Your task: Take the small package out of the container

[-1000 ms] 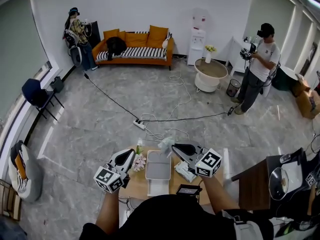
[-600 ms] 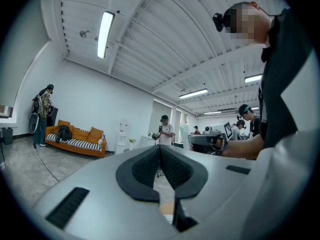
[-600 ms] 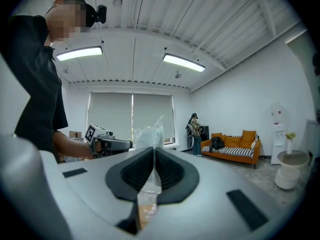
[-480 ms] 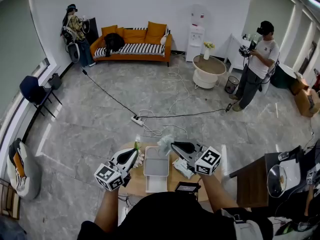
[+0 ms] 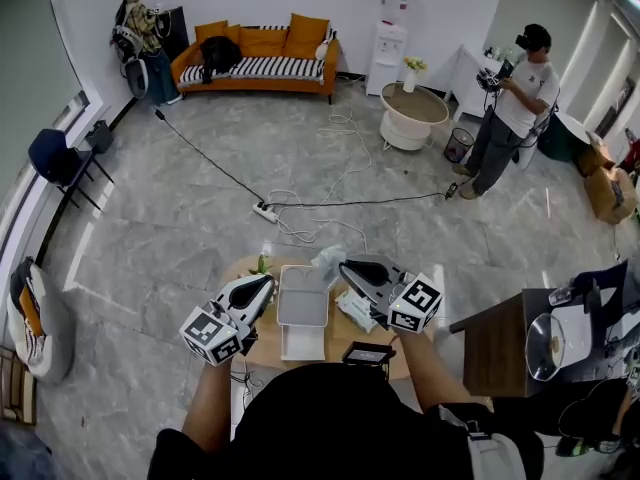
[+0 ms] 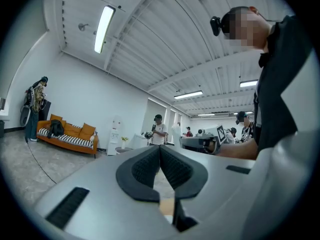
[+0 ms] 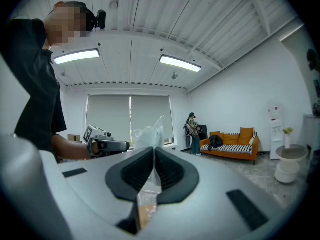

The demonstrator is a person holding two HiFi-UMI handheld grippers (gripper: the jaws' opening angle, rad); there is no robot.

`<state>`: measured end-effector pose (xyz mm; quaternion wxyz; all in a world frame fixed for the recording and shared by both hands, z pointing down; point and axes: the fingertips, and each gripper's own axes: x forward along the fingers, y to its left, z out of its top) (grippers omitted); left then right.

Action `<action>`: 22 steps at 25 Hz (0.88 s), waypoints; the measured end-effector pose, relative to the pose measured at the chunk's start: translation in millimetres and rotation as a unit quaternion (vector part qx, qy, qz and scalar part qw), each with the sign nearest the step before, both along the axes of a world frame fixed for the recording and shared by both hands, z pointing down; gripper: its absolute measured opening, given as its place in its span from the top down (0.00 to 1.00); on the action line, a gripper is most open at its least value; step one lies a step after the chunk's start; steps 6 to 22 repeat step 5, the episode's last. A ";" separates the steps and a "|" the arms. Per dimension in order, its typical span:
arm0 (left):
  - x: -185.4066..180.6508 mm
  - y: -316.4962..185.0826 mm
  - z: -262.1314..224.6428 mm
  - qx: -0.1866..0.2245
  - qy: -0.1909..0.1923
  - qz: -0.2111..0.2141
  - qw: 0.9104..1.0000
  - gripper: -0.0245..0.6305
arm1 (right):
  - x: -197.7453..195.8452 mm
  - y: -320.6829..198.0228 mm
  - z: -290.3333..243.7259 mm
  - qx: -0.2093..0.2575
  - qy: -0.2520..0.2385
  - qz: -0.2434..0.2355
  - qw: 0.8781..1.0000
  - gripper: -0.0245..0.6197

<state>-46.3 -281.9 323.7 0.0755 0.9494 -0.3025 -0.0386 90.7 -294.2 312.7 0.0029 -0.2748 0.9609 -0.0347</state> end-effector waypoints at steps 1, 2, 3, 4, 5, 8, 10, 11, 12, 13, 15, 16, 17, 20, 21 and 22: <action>2.6 -0.1 -0.7 0.002 -0.001 0.001 1.000 0.94 | 1.5 -0.7 0.2 0.000 0.000 0.000 1.000 0.93; 5.0 -0.4 -1.3 0.003 -0.002 0.002 1.000 0.94 | 2.6 -1.5 -0.1 0.000 0.000 0.001 1.000 0.93; 7.1 -1.1 -2.2 0.005 -0.003 0.003 1.000 0.94 | 3.5 -2.4 -0.7 0.001 -0.001 0.000 1.000 0.93; 8.9 -1.9 -3.1 0.006 -0.004 0.004 1.000 0.94 | 4.1 -3.4 -1.5 0.002 -0.001 -0.001 1.000 0.92; 10.6 -2.8 -4.2 0.008 -0.004 0.005 1.000 0.94 | 4.6 -4.5 -2.5 0.003 -0.002 -0.002 1.000 0.93; 10.6 -2.8 -4.2 0.008 -0.004 0.005 1.000 0.94 | 4.6 -4.5 -2.5 0.003 -0.002 -0.002 1.000 0.93; 10.6 -2.8 -4.2 0.008 -0.004 0.005 1.000 0.94 | 4.6 -4.5 -2.5 0.003 -0.002 -0.002 1.000 0.93; 10.6 -2.8 -4.2 0.008 -0.004 0.005 1.000 0.94 | 4.6 -4.5 -2.5 0.003 -0.002 -0.002 1.000 0.93; 10.6 -2.8 -4.2 0.008 -0.004 0.005 1.000 0.94 | 4.6 -4.5 -2.5 0.003 -0.002 -0.002 1.000 0.93; 10.6 -2.8 -4.2 0.008 -0.004 0.005 1.000 0.94 | 4.6 -4.5 -2.5 0.003 -0.002 -0.002 1.000 0.93; 10.6 -2.8 -4.2 0.008 -0.004 0.005 1.000 0.94 | 4.6 -4.5 -2.5 0.003 -0.002 -0.002 1.000 0.93; 10.6 -2.8 -4.2 0.008 -0.004 0.005 1.000 0.94 | 4.6 -4.5 -2.5 0.003 -0.002 -0.002 1.000 0.93; 10.6 -2.8 -4.2 0.008 -0.004 0.005 1.000 0.94 | 4.6 -4.5 -2.5 0.003 -0.002 -0.002 1.000 0.93; 10.6 -2.8 -4.2 0.008 -0.004 0.005 1.000 0.94 | 4.6 -4.5 -2.5 0.003 -0.002 -0.002 1.000 0.93; 10.6 -2.8 -4.2 0.008 -0.004 0.005 1.000 0.94 | 4.6 -4.5 -2.5 0.003 -0.002 -0.002 1.000 0.93; 10.6 -2.8 -4.2 0.008 -0.004 0.005 1.000 0.94 | 4.6 -4.5 -2.5 0.003 -0.002 -0.002 1.000 0.93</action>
